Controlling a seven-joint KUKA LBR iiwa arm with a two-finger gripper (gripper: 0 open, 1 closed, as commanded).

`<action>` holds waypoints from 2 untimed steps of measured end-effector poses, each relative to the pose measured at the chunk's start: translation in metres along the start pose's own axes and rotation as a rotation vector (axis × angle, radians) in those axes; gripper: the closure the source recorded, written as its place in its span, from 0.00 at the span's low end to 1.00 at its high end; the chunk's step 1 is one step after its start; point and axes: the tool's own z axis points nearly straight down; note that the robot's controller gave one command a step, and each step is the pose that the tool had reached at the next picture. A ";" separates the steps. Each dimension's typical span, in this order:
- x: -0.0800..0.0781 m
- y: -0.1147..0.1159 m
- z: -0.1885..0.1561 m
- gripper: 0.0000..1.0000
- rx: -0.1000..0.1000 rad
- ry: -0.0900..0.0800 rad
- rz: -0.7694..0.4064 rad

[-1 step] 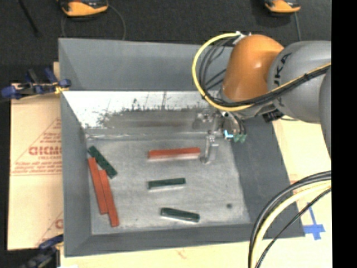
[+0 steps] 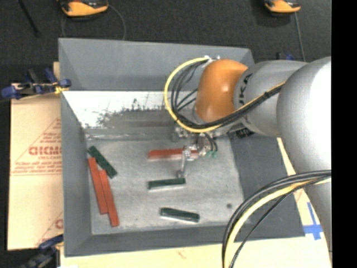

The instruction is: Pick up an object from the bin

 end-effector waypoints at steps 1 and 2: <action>0.008 0.006 -0.037 0.00 0.001 -0.009 0.044; 0.004 -0.013 -0.035 0.00 0.002 -0.009 0.080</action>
Offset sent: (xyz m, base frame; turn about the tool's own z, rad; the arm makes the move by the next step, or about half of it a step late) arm -0.0098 0.0067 0.0338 0.0460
